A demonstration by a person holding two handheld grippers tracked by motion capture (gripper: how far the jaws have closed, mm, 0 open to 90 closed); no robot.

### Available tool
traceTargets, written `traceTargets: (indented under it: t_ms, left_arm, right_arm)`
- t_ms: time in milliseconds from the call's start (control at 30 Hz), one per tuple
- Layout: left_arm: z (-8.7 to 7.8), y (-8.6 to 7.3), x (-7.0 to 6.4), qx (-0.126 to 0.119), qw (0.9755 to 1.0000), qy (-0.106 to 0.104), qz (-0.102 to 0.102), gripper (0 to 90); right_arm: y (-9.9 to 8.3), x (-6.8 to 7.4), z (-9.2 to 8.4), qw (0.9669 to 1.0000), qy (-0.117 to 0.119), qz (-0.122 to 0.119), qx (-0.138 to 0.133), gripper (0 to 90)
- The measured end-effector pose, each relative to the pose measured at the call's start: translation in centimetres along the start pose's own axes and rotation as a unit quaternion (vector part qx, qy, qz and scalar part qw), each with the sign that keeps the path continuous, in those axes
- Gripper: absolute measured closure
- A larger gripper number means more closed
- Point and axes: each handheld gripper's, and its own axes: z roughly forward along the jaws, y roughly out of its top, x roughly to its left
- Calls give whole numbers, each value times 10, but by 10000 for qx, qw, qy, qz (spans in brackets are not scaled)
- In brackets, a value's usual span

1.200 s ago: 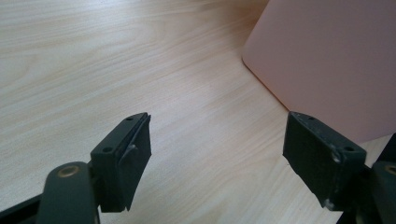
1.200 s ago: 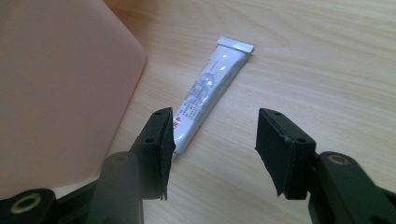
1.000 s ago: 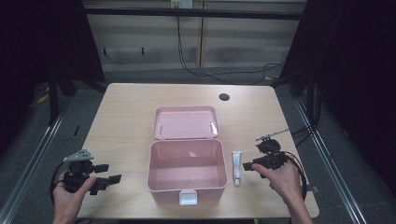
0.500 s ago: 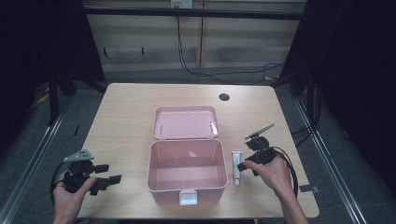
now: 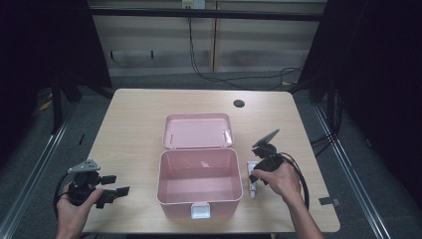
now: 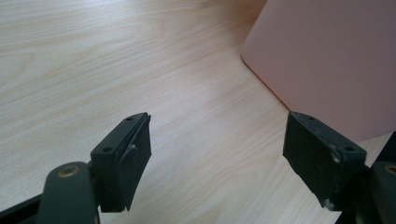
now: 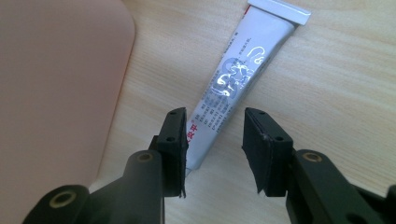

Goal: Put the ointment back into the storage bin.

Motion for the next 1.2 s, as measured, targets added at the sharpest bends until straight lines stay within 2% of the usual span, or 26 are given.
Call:
traceTargets:
  t_ms: [633,933,1200]
  left_arm:
    - [0,0,1,-2,10000,1,-18,233]
    - [0,0,1,-3,10000,7,-4,233]
    - [0,0,1,4,10000,-8,-14,233]
  right_arm:
    - [11,9,17,9989,-234,56,397,607]
    - [12,11,23,9978,-394,-30,525,679]
    - [13,14,27,9968,-480,-151,617,685]
